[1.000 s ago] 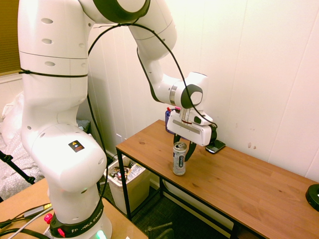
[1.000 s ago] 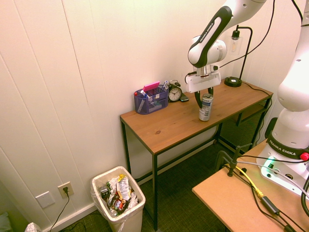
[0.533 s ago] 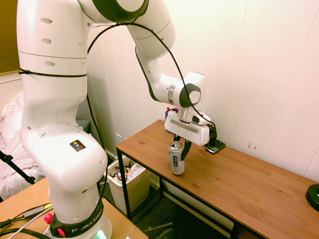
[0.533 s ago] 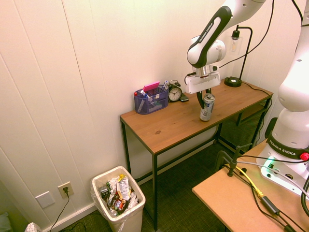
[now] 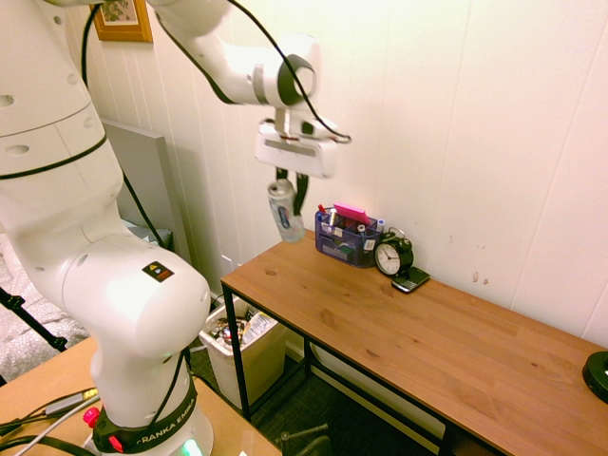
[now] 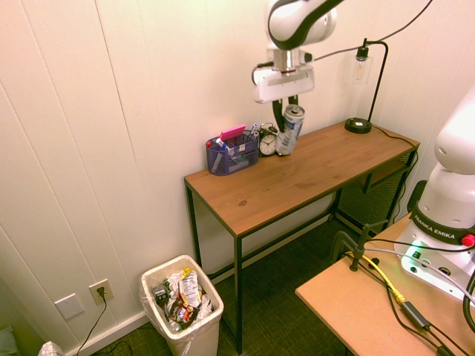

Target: Throw the can in the trash bin

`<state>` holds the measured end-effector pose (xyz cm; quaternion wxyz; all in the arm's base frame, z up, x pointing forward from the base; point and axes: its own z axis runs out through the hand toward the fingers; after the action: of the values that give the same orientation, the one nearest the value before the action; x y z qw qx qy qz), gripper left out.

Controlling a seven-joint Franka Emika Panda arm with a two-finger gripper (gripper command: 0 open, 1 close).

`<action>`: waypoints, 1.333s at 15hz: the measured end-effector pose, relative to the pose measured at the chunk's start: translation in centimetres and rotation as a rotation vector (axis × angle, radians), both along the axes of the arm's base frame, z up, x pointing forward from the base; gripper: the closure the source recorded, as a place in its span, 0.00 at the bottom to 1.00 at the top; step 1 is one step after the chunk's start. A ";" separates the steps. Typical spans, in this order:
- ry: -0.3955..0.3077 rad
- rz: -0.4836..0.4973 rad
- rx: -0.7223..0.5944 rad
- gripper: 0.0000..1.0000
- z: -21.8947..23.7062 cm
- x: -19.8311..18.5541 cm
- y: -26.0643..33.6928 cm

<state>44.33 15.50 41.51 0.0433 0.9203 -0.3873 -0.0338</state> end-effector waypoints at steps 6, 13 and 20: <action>0.048 0.121 -0.052 1.00 -1.2 0.6 20.1; 0.211 0.180 -0.015 0.00 -16.0 5.2 30.9; 0.222 0.151 -0.018 0.00 -14.7 10.9 33.0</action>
<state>55.21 48.53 26.85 0.0963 0.9371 -0.3100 -0.1285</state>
